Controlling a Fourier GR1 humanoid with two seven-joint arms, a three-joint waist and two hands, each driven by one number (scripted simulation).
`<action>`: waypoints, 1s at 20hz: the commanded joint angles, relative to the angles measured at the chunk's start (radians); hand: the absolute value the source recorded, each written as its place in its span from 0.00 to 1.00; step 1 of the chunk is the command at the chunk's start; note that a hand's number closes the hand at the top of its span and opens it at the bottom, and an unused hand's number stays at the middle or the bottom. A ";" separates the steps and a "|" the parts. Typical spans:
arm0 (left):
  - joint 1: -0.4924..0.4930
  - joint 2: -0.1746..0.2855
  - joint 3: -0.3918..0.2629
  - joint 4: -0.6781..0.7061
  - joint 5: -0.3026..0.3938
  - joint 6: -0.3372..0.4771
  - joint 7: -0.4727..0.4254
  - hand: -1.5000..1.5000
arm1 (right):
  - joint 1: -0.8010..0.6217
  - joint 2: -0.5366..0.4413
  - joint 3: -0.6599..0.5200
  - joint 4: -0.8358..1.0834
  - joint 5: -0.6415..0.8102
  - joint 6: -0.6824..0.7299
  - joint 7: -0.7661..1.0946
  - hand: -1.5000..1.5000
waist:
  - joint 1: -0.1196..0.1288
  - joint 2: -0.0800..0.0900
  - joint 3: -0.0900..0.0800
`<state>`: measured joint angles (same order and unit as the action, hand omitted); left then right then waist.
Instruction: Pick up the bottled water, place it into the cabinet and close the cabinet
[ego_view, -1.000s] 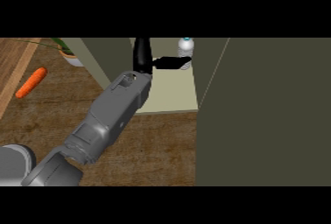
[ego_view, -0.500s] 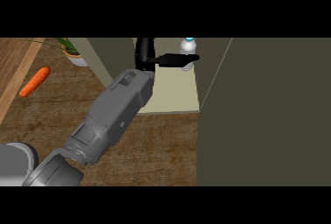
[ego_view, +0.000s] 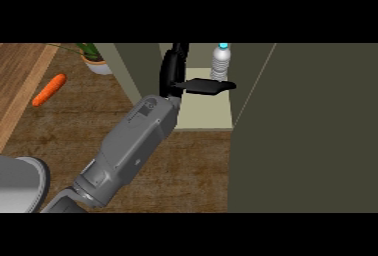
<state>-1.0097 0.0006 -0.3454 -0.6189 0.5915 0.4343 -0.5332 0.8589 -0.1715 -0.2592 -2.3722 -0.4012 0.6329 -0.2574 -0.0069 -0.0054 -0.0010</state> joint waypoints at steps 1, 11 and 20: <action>0.079 -0.001 -0.048 -0.158 -0.002 0.028 0.073 0.00 | 0.059 0.012 -0.015 -0.140 -0.062 0.006 0.038 0.00 | 0.008 -0.006 0.000; 0.451 0.048 -0.222 -0.622 -0.043 0.088 0.109 0.00 | 0.024 0.051 0.061 -0.171 -0.003 -0.071 0.093 0.00 | 0.025 -0.004 0.000; 0.703 0.151 -0.307 -0.947 -0.072 0.128 0.183 0.00 | -0.045 -0.045 0.162 -0.166 0.028 -0.017 0.175 1.00 | 0.027 0.000 0.000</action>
<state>-0.3930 0.1176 -0.6209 -1.4510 0.5350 0.5353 -0.3783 0.8033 -0.1814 -0.1480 -2.3785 -0.3945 0.6090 -0.1820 0.0179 -0.0067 -0.0011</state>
